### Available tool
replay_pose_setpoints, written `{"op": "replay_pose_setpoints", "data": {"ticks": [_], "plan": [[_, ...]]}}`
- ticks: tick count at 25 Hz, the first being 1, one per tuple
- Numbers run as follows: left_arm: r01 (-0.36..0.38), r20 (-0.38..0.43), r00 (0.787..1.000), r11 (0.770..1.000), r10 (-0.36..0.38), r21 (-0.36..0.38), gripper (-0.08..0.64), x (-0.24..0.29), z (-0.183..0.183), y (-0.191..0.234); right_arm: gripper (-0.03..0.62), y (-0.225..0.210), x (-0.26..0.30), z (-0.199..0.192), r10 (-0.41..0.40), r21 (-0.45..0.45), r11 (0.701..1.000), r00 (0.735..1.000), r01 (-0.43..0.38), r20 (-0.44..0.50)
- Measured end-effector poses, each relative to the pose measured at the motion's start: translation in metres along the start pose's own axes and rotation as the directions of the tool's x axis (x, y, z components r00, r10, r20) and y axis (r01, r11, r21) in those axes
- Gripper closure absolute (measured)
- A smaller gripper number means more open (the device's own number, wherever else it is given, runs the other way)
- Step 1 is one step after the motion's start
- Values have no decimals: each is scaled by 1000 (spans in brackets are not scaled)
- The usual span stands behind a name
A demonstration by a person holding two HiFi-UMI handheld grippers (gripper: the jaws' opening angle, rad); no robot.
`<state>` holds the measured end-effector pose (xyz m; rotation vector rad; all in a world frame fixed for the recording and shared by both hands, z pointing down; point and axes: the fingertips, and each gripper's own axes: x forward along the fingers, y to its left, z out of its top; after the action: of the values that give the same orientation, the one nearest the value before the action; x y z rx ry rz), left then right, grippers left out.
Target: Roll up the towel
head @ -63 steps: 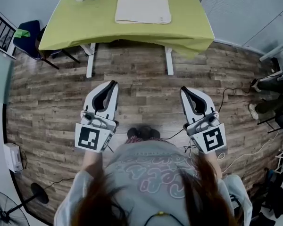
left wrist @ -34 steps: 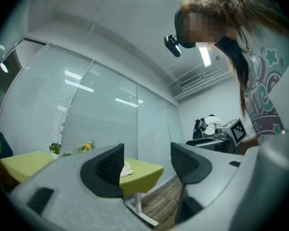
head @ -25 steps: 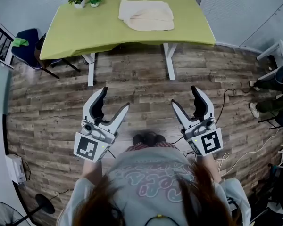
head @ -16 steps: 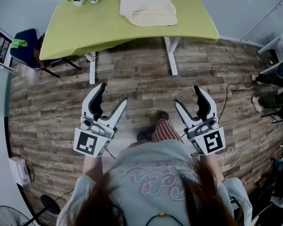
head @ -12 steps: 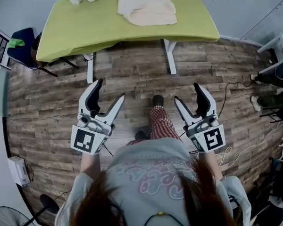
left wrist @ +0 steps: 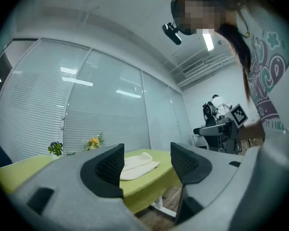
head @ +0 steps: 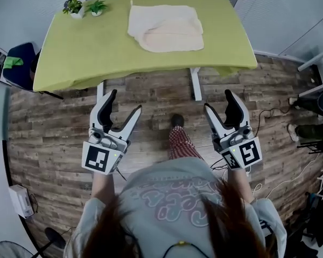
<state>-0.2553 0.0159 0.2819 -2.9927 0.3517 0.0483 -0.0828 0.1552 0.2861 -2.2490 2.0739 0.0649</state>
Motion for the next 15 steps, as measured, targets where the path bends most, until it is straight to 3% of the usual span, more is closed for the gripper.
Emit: {"op": "replay_pose_setpoints", "data": {"ticks": [4, 15], "plan": [[-61, 10, 998, 998, 61, -20, 288, 60, -3, 37, 305, -48, 51, -3, 40, -25, 999, 999, -41, -30], [-171, -88, 981, 985, 172, 15, 288, 198, -25, 101, 305, -168, 163, -22, 125, -43, 991, 987, -130, -99]]}}
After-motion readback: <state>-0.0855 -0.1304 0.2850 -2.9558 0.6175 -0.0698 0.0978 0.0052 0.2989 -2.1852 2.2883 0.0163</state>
